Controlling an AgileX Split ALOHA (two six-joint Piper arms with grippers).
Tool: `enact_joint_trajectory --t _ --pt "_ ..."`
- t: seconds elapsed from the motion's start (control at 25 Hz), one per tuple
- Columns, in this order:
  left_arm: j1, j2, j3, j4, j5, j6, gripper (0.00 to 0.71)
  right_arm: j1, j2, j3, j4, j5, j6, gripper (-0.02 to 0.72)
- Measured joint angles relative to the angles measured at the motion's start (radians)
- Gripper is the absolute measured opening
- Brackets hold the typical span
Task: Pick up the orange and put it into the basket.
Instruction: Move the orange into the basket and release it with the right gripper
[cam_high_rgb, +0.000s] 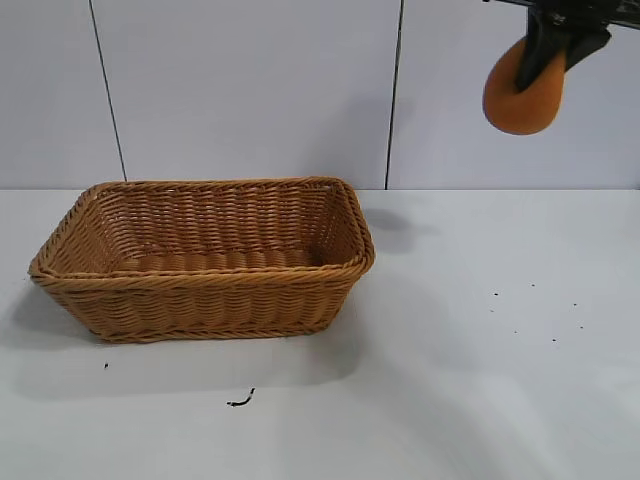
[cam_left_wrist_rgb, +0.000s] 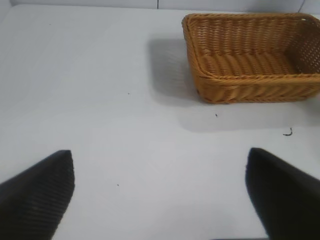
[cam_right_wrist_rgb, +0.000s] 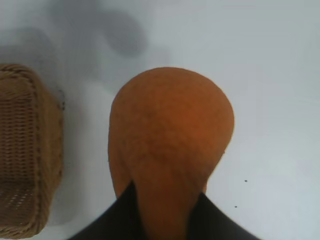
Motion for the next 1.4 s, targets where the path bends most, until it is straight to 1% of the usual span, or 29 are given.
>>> enact_joint_trajectory --t 0.16,0.24,0.44,0.56,0.6,0.8,0.88,1.16,1.2,1.28,1.4 --pt "0.000 0.000 0.000 0.000 0.000 0.000 0.666 0.124 0.005 -0.001 -0.004 -0.010 0.000 0.049" --pt "0.000 0.000 0.000 0.000 0.000 0.000 0.666 0.189 0.015 -0.001 -0.010 -0.033 0.000 0.049" --pt "0.000 0.000 0.000 0.000 0.000 0.000 0.666 0.353 0.064 -0.001 -0.012 -0.129 0.005 0.049" --pt "0.000 0.000 0.000 0.000 0.000 0.000 0.666 0.422 0.116 -0.001 -0.011 -0.179 0.007 0.049" --pt "0.000 0.000 0.000 0.000 0.000 0.000 0.666 0.442 0.137 -0.001 -0.010 -0.206 0.007 0.049" --pt "0.000 0.000 0.000 0.000 0.000 0.000 0.666 0.492 0.242 -0.001 -0.013 -0.340 0.032 0.049" --pt "0.000 0.000 0.000 0.000 0.000 0.000 0.666 0.492 0.278 -0.001 -0.013 -0.372 0.037 0.049" --pt "0.000 0.000 0.000 0.000 0.000 0.000 0.666 0.492 0.338 -0.001 -0.032 -0.406 0.040 0.054" --pt "0.000 0.000 0.000 0.000 0.000 0.000 0.666 0.492 0.338 -0.001 -0.032 -0.413 0.040 0.078" --pt "0.000 0.000 0.000 0.000 0.000 0.000 0.666 0.492 0.337 -0.001 -0.032 -0.420 0.040 0.190" --pt "0.000 0.000 0.000 0.000 0.000 0.000 0.666 0.492 0.335 -0.001 -0.033 -0.416 0.041 0.491"
